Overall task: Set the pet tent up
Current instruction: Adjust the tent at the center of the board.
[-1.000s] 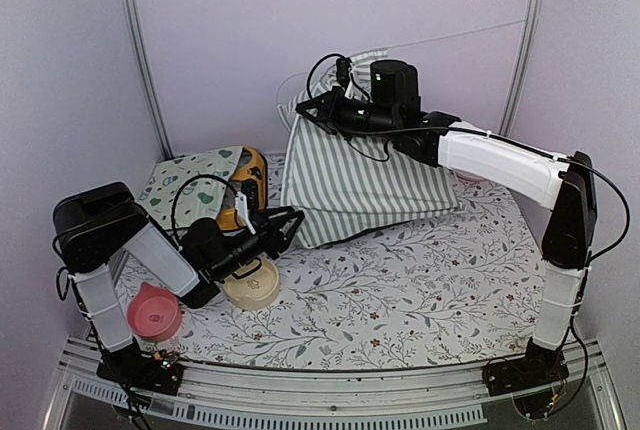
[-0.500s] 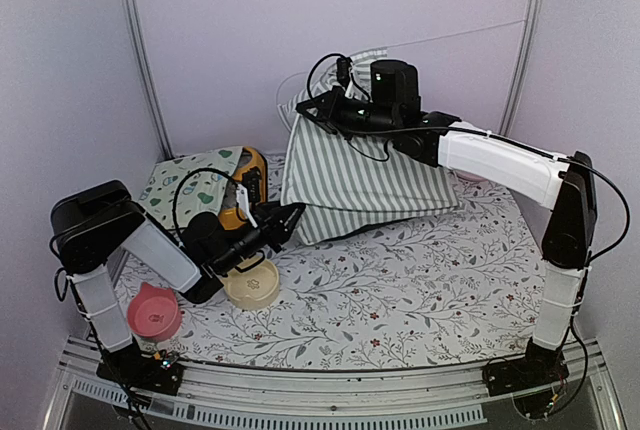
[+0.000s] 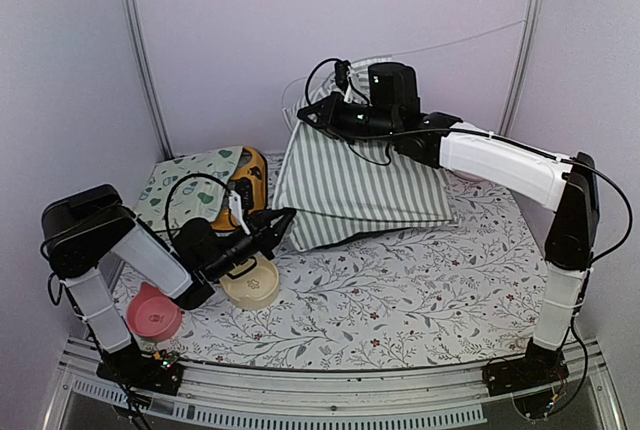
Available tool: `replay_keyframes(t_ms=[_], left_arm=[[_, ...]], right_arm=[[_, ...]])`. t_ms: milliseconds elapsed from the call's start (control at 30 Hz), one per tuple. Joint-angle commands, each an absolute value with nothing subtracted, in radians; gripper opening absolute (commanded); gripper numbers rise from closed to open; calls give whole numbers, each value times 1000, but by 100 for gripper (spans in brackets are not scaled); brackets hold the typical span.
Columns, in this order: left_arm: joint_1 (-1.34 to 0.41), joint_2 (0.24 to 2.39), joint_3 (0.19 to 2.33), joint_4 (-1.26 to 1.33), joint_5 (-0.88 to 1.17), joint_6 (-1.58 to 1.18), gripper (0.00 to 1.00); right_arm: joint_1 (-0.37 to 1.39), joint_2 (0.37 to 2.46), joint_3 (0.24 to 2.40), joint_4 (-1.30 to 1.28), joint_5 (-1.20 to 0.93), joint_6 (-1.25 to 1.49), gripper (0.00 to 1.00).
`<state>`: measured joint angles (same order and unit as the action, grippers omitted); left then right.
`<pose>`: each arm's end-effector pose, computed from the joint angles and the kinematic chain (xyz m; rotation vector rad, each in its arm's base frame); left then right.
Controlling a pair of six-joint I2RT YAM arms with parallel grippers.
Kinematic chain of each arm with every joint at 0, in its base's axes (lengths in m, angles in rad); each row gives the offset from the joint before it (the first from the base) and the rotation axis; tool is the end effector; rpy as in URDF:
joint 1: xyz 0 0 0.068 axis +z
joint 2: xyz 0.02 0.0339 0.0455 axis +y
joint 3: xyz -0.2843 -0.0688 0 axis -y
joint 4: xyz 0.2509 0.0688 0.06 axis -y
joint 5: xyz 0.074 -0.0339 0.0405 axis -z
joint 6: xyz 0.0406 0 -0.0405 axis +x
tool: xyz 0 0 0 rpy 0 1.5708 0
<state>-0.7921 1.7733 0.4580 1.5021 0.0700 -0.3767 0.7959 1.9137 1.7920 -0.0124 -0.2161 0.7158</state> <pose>0.2165 -0.2235 0.1857 0.3616 1.4166 -1.0151 0.3328 0.3523 0.3952 -0.2528 1.8671 1.2727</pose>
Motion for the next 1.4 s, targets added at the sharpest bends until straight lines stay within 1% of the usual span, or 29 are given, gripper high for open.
replay_keyframes(t_ms=[0, 300, 367, 500, 667, 767, 967, 1267, 1367], left_arm=[[-801, 1710, 442, 1564, 61, -314, 0], [-788, 1625, 451, 1434, 101, -250, 0], [-779, 1623, 450, 1423, 104, -251, 0], [-753, 1612, 449, 1392, 134, -254, 0], [-724, 1590, 466, 1345, 173, -240, 0], [-712, 1579, 473, 1322, 201, -233, 0], [-688, 1575, 492, 1290, 238, -222, 0], [-641, 1553, 554, 1180, 323, -152, 0], [-620, 1549, 570, 1169, 358, -161, 4]], right_arm=[[780, 1855, 1813, -55, -154, 597, 0], [802, 1861, 1804, -133, -155, 489, 0], [800, 1865, 1813, -139, -193, 473, 0], [806, 1912, 1885, -232, -251, 437, 0], [827, 1940, 1881, -288, -283, 402, 0], [841, 1949, 1870, -312, -268, 380, 0], [845, 1955, 1825, -293, -320, 395, 0], [888, 1999, 1794, -339, -368, 382, 0], [896, 1998, 1763, -331, -372, 383, 0]])
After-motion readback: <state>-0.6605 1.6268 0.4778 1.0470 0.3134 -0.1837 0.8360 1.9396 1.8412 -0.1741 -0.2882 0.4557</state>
